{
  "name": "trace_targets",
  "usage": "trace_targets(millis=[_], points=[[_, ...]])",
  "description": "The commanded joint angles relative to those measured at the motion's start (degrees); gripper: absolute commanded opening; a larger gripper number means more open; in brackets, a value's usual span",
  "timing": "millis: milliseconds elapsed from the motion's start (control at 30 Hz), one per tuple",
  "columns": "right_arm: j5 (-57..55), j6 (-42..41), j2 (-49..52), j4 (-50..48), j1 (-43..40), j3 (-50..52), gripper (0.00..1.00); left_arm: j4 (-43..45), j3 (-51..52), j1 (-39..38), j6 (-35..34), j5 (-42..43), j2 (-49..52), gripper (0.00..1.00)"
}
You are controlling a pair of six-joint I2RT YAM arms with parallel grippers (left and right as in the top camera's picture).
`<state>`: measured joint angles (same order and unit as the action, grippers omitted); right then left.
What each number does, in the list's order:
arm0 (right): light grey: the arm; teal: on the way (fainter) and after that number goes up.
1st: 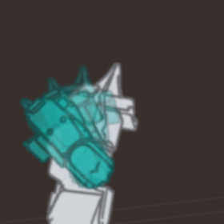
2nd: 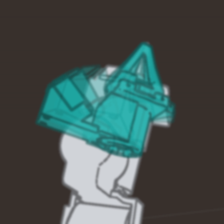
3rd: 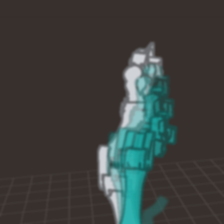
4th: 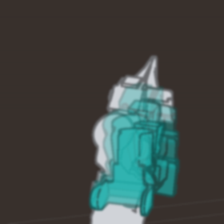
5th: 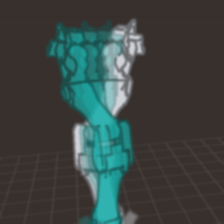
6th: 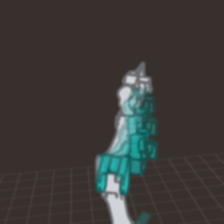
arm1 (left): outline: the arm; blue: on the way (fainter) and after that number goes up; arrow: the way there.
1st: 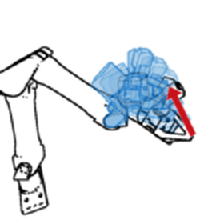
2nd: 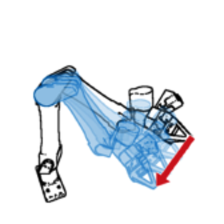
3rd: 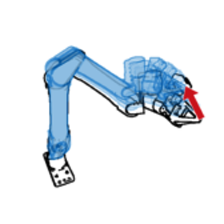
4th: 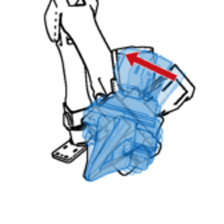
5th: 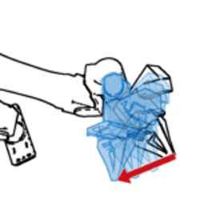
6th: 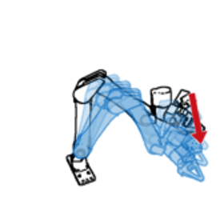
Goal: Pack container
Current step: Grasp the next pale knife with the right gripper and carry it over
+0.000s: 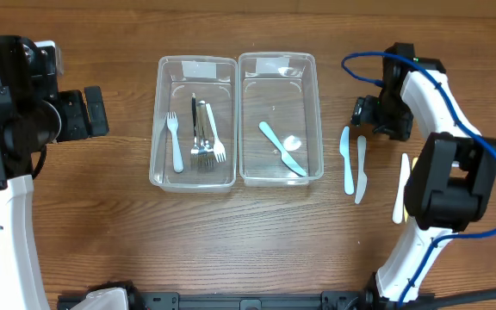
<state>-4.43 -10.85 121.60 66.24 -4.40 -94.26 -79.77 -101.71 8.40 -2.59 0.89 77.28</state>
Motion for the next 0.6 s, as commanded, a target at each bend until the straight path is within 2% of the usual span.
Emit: trace_targets(millis=[0, 433, 500, 567], points=[[0.7, 0.59, 1.66, 0.42, 0.09, 0.48, 0.87, -0.17, 0.42, 0.57, 1.36, 0.42, 0.35, 1.0], [3.3, 0.81, 2.01, -5.9, 0.09, 11.69, 0.86, -1.01, 0.42, 0.57, 1.38, 0.42, 0.35, 1.0], [3.28, 0.83, 2.01, -6.34, 0.09, 11.82, 0.81, -1.09, 0.42, 0.57, 1.38, 0.42, 0.35, 1.0], [3.28, 0.81, 2.01, -7.04, 0.09, 11.8, 0.71, -1.09, 0.42, 0.57, 1.38, 0.42, 0.35, 1.0]])
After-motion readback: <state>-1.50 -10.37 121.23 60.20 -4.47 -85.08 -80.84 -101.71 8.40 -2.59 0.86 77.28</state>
